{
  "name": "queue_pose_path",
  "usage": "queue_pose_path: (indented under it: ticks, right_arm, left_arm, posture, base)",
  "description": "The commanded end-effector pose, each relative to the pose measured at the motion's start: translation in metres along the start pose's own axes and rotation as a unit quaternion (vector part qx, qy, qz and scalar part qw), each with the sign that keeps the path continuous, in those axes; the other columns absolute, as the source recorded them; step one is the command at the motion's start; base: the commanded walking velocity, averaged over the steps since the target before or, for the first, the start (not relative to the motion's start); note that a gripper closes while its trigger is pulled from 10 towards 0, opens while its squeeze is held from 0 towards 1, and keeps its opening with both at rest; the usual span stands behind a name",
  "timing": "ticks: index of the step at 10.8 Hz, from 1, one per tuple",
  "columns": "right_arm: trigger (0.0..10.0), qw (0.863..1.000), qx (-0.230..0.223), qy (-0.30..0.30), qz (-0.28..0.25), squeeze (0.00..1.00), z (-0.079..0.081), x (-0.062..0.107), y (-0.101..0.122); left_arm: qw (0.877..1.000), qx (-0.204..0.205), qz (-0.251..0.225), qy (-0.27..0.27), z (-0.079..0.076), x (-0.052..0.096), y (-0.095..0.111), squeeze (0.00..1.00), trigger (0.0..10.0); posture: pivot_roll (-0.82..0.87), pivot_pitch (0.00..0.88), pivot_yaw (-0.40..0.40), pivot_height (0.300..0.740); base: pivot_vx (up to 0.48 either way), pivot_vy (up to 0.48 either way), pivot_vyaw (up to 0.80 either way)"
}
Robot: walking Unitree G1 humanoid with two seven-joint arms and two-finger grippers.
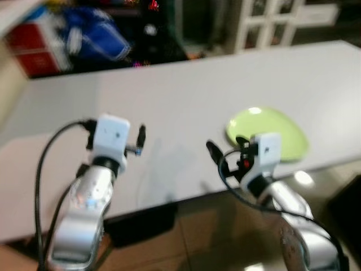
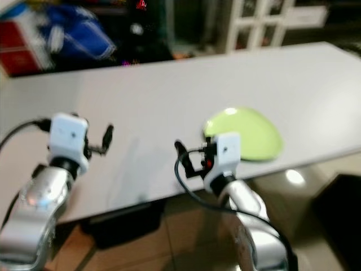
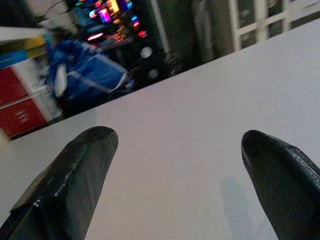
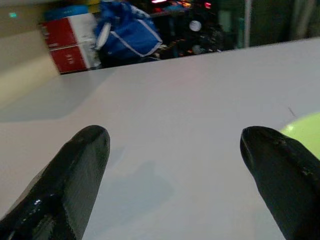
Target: Setting the table
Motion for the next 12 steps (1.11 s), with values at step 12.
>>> queue_pose_path:
  ticks: [12]
  right_arm:
    - [10.0,0.998,-0.021,0.038,0.055,0.00,-0.002,0.006,-0.010]
  left_arm:
    - [0.999,0.022,0.040,0.015,-0.006,0.016,-0.024,0.00,10.0]
  posture:
    - [0.02,0.000,-0.038,0.740]
  base:
    - [0.000,0.000,0.80]
Point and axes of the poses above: a point about 5 cm out from each wrist's last joint towards the gripper, its own x axis pointing back from the gripper into the wrist, its own y axis along the axis of the wrist's last joint, z = x × y, the point moved 4 cm from there along -x, pointing out of the wrist towards the gripper, and after that the axes turned 14 degrees about -x, right-handed, at the moved point
